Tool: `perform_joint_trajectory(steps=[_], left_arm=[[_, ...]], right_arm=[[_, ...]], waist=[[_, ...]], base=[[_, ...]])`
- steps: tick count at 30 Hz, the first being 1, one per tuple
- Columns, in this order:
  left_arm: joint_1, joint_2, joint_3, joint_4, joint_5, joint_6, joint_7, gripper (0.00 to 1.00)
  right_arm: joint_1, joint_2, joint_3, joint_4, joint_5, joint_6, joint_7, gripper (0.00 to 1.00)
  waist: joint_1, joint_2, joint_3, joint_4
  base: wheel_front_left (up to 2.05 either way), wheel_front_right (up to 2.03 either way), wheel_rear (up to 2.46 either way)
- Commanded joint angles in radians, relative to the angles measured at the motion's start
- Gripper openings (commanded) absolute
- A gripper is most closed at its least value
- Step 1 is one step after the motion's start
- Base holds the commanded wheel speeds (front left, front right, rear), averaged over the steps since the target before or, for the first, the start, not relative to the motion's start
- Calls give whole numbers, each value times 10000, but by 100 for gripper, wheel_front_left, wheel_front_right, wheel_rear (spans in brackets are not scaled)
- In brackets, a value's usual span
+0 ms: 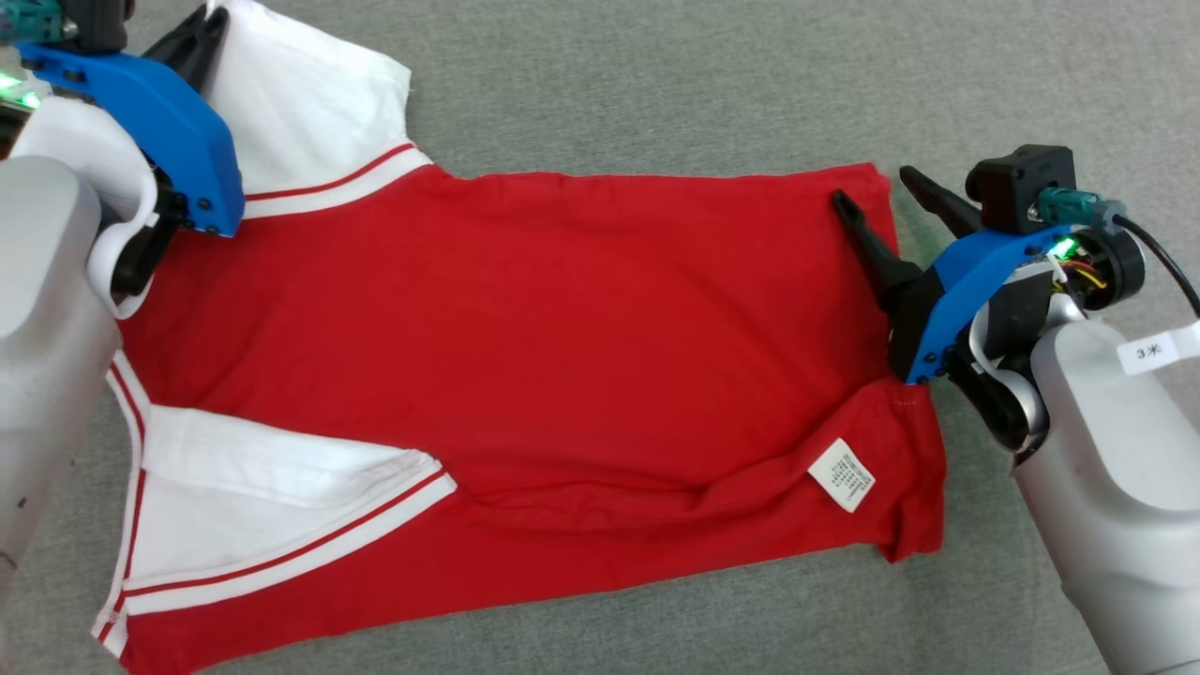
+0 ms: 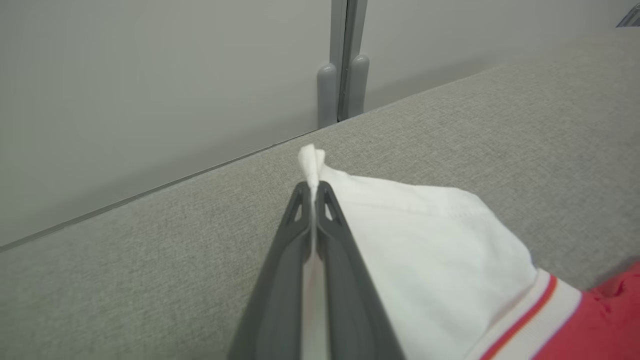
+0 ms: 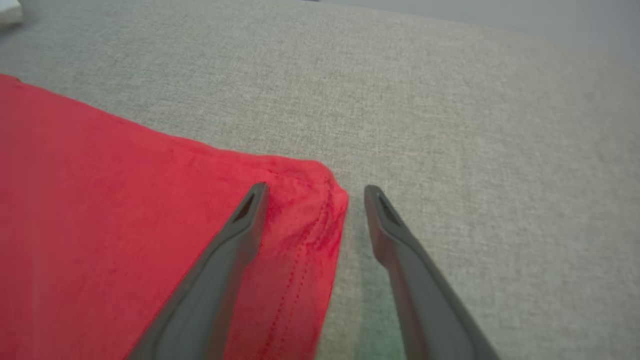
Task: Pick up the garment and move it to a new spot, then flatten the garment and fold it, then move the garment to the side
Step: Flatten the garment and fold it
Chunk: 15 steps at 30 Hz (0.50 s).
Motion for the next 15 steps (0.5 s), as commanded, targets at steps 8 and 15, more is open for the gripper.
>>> perform_joint_trajectory(steps=[8, 15], left_arm=[[-218, -220, -650, -78, -566, -8, -740, 0], [-55, -334, -1001, -294, -971, -8, -1386, 0]], right_arm=[[-202, -284, 20, 677, 260, 3, 650, 0], [-274, -349, -298, 869, 34, 3, -168, 0]], waist=[[0, 0, -132, 527], [0, 0, -459, 820]], base=[[0, 0, 0], [0, 0, 0]])
